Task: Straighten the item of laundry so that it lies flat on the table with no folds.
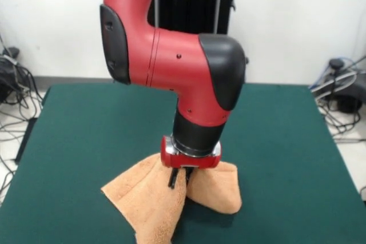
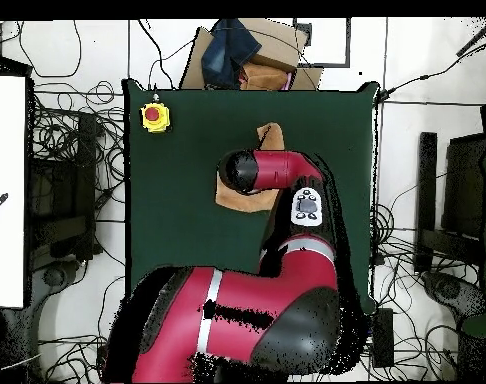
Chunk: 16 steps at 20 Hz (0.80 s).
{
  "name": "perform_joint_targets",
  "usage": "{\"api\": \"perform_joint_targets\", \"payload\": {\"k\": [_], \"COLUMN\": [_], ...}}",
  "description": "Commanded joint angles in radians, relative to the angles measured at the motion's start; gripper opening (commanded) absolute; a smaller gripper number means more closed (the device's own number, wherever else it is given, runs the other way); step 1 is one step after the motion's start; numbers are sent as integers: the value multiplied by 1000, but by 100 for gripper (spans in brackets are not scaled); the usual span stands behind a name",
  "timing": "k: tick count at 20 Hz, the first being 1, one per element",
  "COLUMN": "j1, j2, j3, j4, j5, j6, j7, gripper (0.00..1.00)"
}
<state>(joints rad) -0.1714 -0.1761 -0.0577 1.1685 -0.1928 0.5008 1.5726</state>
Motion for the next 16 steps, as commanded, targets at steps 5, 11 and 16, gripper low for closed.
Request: {"api": "perform_joint_targets", "payload": {"k": [5, 11, 16], "j1": [-17, -14, -16], "j2": [-148, -183, -225], "j3": [86, 75, 79], "j4": [154, 159, 172], "j5": [39, 42, 58], "j6": [115, 151, 237], "j7": [73, 67, 56], "gripper": [0, 0, 0]}}
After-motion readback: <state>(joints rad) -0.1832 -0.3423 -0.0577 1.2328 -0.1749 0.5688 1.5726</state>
